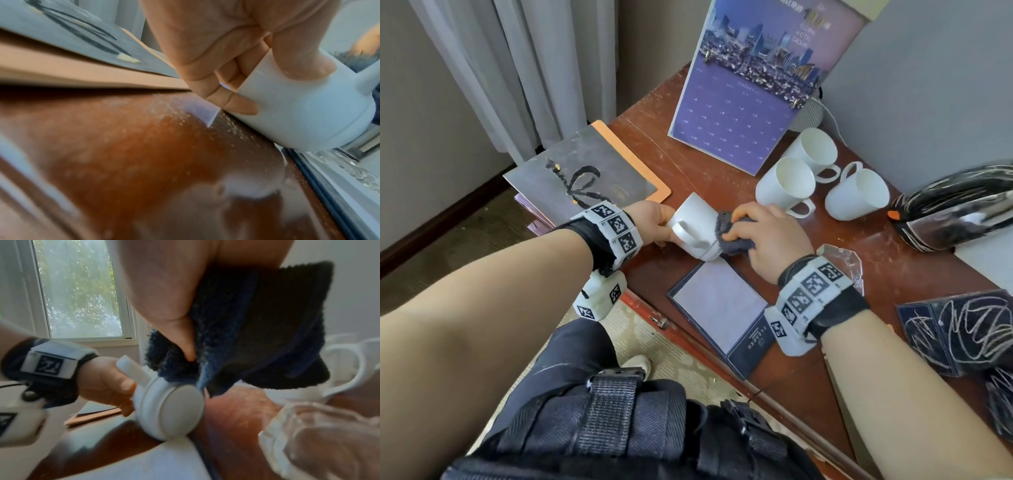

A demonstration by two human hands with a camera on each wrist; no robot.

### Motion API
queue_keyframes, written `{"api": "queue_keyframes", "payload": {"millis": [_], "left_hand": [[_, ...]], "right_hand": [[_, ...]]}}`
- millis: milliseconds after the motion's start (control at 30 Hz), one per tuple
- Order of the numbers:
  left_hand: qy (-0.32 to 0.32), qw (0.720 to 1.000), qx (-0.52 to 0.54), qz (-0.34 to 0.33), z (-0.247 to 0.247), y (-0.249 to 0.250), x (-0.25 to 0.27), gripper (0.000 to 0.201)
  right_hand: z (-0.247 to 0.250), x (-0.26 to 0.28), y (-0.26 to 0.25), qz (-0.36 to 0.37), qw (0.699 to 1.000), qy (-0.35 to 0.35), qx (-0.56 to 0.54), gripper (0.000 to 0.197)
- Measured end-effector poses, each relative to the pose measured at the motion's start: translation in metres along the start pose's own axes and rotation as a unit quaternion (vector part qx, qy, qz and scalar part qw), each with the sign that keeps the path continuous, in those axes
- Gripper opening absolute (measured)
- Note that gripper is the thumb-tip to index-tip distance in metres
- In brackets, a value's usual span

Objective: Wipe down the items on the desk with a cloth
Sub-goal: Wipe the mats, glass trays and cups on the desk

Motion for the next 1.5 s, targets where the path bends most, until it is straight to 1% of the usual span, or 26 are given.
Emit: {"api": "queue_keyframes", "payload": {"millis": [100, 167, 200, 300, 367, 433, 500, 533, 600, 633, 667, 700, 767, 833, 900, 933, 1000, 1067, 1100, 1167, 1233, 1267, 1333, 1400, 1433, 1500], "left_hand": [[0.004, 1.0, -0.02, -0.006, 0.001, -0.001, 0.002, 0.012], [0.003, 1.0, -0.025, -0.005, 0.002, -0.001, 0.002, 0.005], [-0.002, 1.0, -0.022, -0.007, 0.001, -0.001, 0.003, 0.004], [0.0, 1.0, -0.03, -0.001, 0.001, -0.003, 0.003, 0.015], [0.007, 0.999, -0.037, -0.004, 0.0, -0.004, 0.004, 0.014], [0.01, 0.999, -0.04, -0.008, -0.001, -0.004, 0.004, 0.006], [0.012, 0.998, -0.059, -0.017, 0.001, -0.004, 0.005, 0.014], [0.015, 0.998, -0.063, -0.022, 0.001, -0.004, 0.005, 0.018], [0.017, 0.997, -0.078, -0.021, 0.002, -0.004, 0.008, 0.005], [0.019, 0.996, -0.089, -0.021, 0.002, -0.004, 0.009, 0.004], [0.027, 0.995, -0.092, -0.023, 0.001, -0.004, 0.01, 0.004], [0.035, 0.994, -0.102, -0.019, 0.002, -0.005, 0.01, 0.004], [0.045, 0.989, -0.143, -0.001, 0.001, -0.005, 0.008, 0.025], [0.043, 0.985, -0.169, 0.002, 0.001, -0.007, 0.007, 0.031], [0.023, 0.993, -0.114, -0.015, 0.0, -0.008, 0.007, 0.01], [0.018, 0.995, -0.094, -0.026, 0.0, -0.009, 0.007, 0.005], [0.014, 0.996, -0.086, -0.034, -0.002, -0.01, 0.009, 0.016], [0.019, 0.995, -0.086, -0.037, -0.002, -0.012, 0.008, 0.013], [0.02, 0.996, -0.082, -0.035, -0.003, -0.014, 0.007, 0.009], [0.021, 0.997, -0.074, -0.027, -0.004, -0.017, 0.008, 0.005], [0.023, 0.997, -0.068, -0.028, -0.003, -0.02, 0.011, 0.015], [0.024, 0.997, -0.067, -0.027, -0.003, -0.02, 0.011, 0.018], [0.028, 0.996, -0.088, -0.02, -0.003, -0.02, 0.01, 0.02], [0.034, 0.988, -0.148, 0.005, -0.004, -0.02, 0.008, 0.022], [0.043, 0.986, -0.163, 0.01, -0.004, -0.02, 0.007, 0.023], [0.043, 0.989, -0.141, -0.005, -0.003, -0.018, 0.009, 0.026]], "right_hand": [[0.011, -0.008, -0.001, -0.038, 0.999, 0.038, -0.004, 0.038], [0.01, -0.019, -0.02, 0.001, 0.998, 0.064, -0.03, 0.037], [0.005, -0.023, -0.03, 0.032, 0.998, 0.052, -0.024, 0.038], [-0.01, -0.021, -0.038, 0.077, 0.996, 0.033, -0.01, 0.033], [-0.011, -0.012, -0.027, 0.066, 0.997, 0.039, -0.005, 0.027], [-0.009, -0.004, -0.01, 0.039, 0.999, 0.037, 0.002, 0.032], [-0.003, 0.001, 0.002, 0.009, 0.999, 0.043, 0.007, 0.034], [0.0, 0.001, 0.006, -0.02, 0.998, 0.055, -0.011, 0.034], [0.008, -0.006, 0.006, -0.08, 0.985, 0.111, -0.102, 0.034], [0.009, -0.012, -0.001, -0.085, 0.976, 0.135, -0.149, 0.034], [0.009, -0.018, -0.013, -0.072, 0.972, 0.134, -0.176, 0.036], [0.006, -0.025, -0.025, -0.042, 0.977, 0.111, -0.178, 0.038], [-0.006, -0.033, -0.048, 0.029, 0.995, 0.032, -0.086, 0.04], [-0.017, -0.035, -0.054, 0.043, 0.999, -0.009, -0.021, 0.042], [-0.021, -0.042, -0.04, -0.006, 0.998, 0.019, -0.064, 0.042], [-0.024, -0.048, -0.029, -0.045, 0.993, 0.021, -0.103, 0.041], [-0.03, -0.061, -0.004, -0.121, 0.98, -0.018, -0.159, 0.036], [-0.033, -0.069, 0.008, -0.154, 0.972, -0.066, -0.165, 0.033], [-0.034, -0.069, 0.01, -0.153, 0.973, -0.071, -0.161, 0.033], [-0.034, -0.061, 0.004, -0.14, 0.974, -0.061, -0.168, 0.035], [-0.033, -0.047, -0.008, -0.104, 0.981, -0.016, -0.165, 0.04], [-0.03, -0.039, -0.017, -0.071, 0.987, 0.009, -0.143, 0.043], [-0.027, -0.031, -0.038, 0.039, 0.995, 0.06, -0.066, 0.045], [-0.03, -0.033, -0.051, 0.136, 0.988, 0.076, -0.003, 0.045], [-0.03, -0.038, -0.052, 0.141, 0.988, 0.065, -0.005, 0.044], [-0.025, -0.052, -0.048, 0.064, 0.995, 0.034, -0.062, 0.042]]}}
Point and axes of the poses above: each hand's wrist, its own x-axis away from the middle knuckle, its own z-axis out of the back of the hand, y = z × x, the point moved 2 cm from there along -x, towards the middle knuckle, and after that the axes turned 5 degrees about z, right-handed, at the moved point
